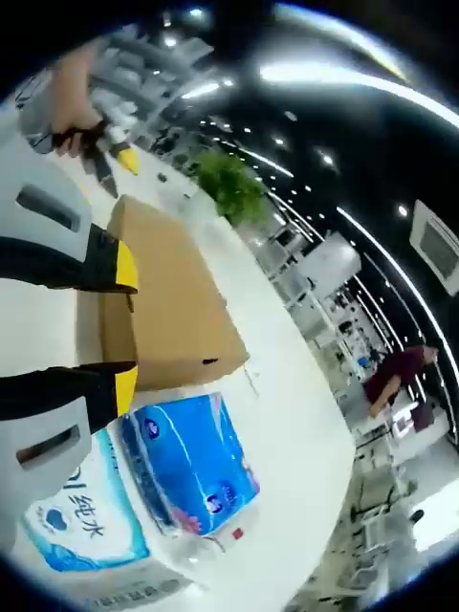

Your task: Operate the shoe box by opening the lid, removing the specified soft item, and placing it in the target area until the item is outside and the box remains undamaged.

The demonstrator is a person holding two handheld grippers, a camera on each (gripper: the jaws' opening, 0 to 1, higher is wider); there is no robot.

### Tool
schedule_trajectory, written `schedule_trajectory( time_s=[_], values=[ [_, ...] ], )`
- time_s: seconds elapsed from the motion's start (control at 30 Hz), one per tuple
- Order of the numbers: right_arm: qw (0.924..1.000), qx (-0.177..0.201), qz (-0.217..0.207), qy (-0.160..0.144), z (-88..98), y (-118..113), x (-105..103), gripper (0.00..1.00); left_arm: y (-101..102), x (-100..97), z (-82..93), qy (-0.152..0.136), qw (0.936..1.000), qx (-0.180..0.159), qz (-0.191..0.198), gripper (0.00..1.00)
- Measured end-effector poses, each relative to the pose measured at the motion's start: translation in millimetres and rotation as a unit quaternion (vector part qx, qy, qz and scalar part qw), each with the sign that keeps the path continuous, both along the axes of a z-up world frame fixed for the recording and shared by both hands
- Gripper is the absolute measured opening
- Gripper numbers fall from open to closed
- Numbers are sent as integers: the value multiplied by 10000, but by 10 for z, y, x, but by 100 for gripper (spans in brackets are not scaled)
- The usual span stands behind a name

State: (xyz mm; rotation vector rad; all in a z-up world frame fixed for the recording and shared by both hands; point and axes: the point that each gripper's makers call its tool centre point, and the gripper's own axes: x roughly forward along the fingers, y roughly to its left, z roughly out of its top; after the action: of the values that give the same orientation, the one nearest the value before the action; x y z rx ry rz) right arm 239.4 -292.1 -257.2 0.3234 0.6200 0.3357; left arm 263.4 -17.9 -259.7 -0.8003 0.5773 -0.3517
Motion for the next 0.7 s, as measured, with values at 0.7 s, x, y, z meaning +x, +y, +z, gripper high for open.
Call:
schedule_trajectory(
  time_s=[0.7],
  values=[
    [9741,-1798,1119,-791,156,-68,44,48,-75,4,90,-660,9760,1789,-1052,61]
  ],
)
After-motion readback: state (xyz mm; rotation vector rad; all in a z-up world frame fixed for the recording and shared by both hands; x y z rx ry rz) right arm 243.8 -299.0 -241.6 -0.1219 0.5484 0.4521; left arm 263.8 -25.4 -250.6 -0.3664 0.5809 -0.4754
